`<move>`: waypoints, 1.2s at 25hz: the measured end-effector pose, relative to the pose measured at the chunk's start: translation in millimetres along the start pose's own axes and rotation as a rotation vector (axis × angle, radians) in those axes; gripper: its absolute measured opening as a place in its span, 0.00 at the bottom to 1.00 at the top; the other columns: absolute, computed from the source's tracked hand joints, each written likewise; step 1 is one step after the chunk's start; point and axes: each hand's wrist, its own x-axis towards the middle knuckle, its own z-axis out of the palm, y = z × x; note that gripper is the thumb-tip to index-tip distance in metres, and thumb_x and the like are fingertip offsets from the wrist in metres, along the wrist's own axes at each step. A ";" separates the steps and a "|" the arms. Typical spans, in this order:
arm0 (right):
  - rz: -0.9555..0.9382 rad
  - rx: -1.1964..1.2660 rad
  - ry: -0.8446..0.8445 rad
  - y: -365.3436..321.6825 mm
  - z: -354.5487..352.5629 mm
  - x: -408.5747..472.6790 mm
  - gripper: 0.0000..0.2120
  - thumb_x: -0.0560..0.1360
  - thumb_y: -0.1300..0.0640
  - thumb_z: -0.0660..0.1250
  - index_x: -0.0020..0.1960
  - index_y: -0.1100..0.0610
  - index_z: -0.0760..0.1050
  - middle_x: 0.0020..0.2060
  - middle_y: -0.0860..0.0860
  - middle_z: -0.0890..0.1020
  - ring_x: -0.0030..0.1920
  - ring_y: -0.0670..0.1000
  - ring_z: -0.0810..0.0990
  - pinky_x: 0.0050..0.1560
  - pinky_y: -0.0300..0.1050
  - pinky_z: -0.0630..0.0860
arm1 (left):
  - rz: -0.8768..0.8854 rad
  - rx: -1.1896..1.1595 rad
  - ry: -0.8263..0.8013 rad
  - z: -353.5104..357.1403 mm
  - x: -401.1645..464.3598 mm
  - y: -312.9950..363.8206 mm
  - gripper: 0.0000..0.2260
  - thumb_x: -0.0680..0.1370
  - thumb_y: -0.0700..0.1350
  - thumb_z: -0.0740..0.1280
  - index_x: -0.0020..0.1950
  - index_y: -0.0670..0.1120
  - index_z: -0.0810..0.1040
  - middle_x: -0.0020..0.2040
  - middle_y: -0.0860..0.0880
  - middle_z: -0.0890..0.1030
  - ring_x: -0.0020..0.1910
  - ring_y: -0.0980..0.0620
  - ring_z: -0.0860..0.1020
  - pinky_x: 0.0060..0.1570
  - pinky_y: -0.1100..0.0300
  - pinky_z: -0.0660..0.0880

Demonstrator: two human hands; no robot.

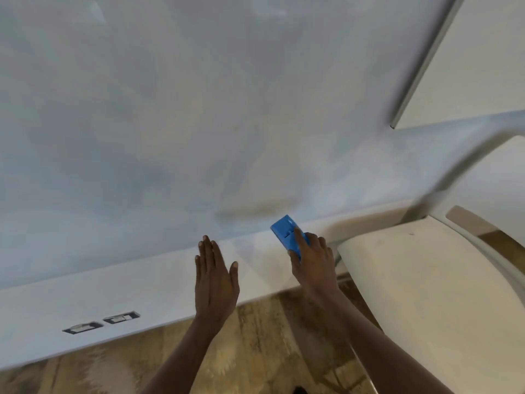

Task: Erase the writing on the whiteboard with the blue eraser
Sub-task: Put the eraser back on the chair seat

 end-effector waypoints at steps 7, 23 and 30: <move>0.280 -0.035 -0.042 147.7 -1.3 -2.3 0.27 0.79 0.53 0.62 0.75 0.55 0.60 0.61 0.59 0.76 0.57 0.61 0.73 0.52 0.56 0.75 | 0.152 0.016 -0.144 74.7 20.7 120.5 0.32 0.86 0.52 0.57 0.82 0.34 0.53 0.83 0.36 0.50 0.83 0.38 0.49 0.82 0.45 0.52; 0.513 -0.123 -0.198 279.7 38.0 37.9 0.26 0.80 0.58 0.59 0.76 0.56 0.55 0.65 0.62 0.69 0.60 0.63 0.70 0.59 0.61 0.70 | 0.185 0.107 -0.069 102.9 68.1 167.7 0.32 0.86 0.52 0.58 0.82 0.34 0.52 0.83 0.36 0.50 0.84 0.39 0.48 0.82 0.47 0.50; 0.563 -0.043 -0.261 288.4 45.7 26.9 0.29 0.80 0.57 0.60 0.76 0.56 0.51 0.69 0.64 0.65 0.65 0.65 0.67 0.64 0.65 0.68 | 0.170 0.117 -0.014 86.4 71.5 153.0 0.32 0.86 0.52 0.58 0.82 0.34 0.52 0.83 0.36 0.49 0.83 0.39 0.48 0.82 0.46 0.52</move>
